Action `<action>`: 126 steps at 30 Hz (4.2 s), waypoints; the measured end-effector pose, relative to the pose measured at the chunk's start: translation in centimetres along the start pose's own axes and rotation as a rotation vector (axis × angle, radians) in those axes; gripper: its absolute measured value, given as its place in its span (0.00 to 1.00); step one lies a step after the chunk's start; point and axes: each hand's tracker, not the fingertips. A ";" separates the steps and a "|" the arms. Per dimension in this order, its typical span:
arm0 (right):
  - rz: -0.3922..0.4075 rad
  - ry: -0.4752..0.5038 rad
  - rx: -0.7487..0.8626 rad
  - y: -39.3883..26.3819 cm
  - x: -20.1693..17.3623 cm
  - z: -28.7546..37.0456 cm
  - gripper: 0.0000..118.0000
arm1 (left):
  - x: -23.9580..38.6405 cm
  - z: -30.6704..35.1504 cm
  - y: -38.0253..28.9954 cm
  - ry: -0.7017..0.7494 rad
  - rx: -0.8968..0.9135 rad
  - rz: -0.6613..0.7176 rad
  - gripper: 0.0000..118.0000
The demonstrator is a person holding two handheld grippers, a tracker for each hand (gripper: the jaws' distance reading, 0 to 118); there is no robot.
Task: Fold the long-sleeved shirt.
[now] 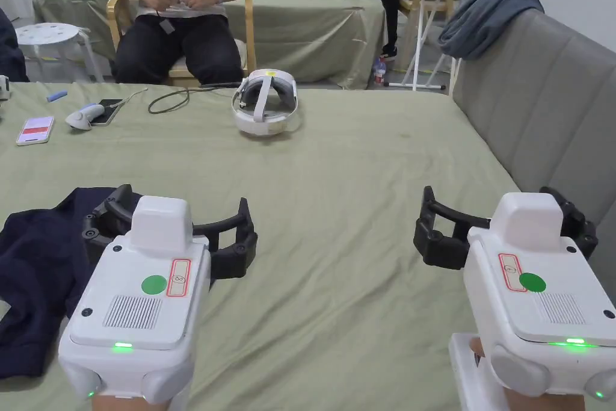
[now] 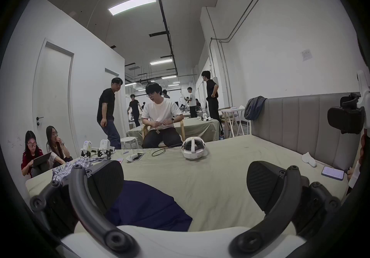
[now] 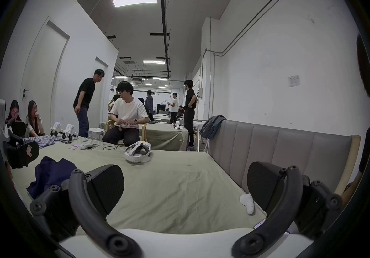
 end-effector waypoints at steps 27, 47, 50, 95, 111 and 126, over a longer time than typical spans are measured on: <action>0.002 -0.004 0.000 0.0 0.0 0.1 1.00 | -0.2 0.0 0.0 0.001 0.010 0.010 0.94; 0.006 -0.001 0.000 0.1 0.1 0.1 1.00 | -0.2 0.1 0.2 0.011 0.037 0.019 0.94; 0.009 -0.010 0.009 0.1 0.2 0.1 1.00 | -0.3 0.0 0.3 0.003 0.041 0.031 0.94; -0.065 0.549 -0.022 1.3 -24.0 -2.0 0.03 | -16.9 9.0 -2.2 0.514 -0.079 0.036 0.04; -0.002 0.655 -0.113 -0.9 -27.8 -4.8 0.03 | -23.3 -15.2 -5.8 0.211 -0.618 0.178 0.93; 0.058 0.626 -0.289 -6.8 -27.7 -9.9 0.03 | -24.3 -28.5 -16.0 0.180 -0.913 0.218 0.16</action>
